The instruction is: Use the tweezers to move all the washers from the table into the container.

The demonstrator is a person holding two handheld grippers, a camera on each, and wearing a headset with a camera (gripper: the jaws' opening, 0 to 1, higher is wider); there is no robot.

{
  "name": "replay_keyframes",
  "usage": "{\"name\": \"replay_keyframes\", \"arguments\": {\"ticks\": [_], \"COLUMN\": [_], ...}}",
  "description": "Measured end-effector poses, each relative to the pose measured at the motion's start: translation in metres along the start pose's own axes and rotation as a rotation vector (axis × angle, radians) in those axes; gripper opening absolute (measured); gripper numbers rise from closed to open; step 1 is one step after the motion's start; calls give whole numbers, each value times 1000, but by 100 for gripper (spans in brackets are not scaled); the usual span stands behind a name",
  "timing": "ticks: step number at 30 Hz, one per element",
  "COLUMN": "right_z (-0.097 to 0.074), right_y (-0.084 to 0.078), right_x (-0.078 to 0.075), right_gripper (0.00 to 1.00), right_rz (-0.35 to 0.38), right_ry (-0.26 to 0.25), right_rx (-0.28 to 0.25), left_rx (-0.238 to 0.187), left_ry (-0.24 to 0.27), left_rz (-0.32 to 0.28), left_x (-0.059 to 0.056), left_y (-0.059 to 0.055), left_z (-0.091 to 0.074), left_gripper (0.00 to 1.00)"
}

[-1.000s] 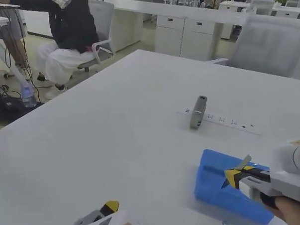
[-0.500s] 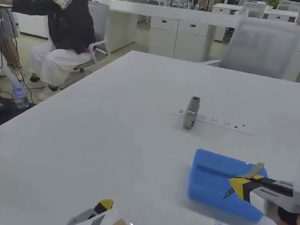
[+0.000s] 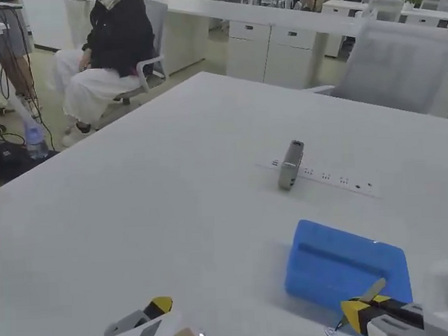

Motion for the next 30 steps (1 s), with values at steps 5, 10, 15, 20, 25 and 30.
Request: {"name": "replay_keyframes", "arguments": {"ticks": [5,10,15,20,25,30], "right_z": [7,9,9,10,9,7], "right_y": [-5,-8,-8,-9,-13,-12], "right_x": [-3,-2,0,1,4,3], "right_gripper": [4,4,3,3,3,2], "right_rz": [13,-5,-22,-57,-75,-60], "right_ry": [-23,-40,-49,-56,-67,-66], "right_rx": [6,13,10,-6,-18,0], "left_rx": [2,5,7,11,11,9], "left_ry": [-3,-3,-1,2,4,5], "left_rz": [4,4,5,5,8,7], "left_x": [-1,-1,-1,0,0,0], "left_y": [0,-1,-1,-2,-2,-1], "left_z": [0,0,0,0,0,0], "left_gripper": [96,96,96,96,96,96]}}
Point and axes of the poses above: the centre of the closed fingertips' face, and the gripper's own axes: z roughly forward along the fingers, x roughly to its left, y roughly out of its top, the point moved 6 cm from there along -z, roughly backward along the fingers, and after that the axes turned 1 degree about -y, right-handed, at the moved point
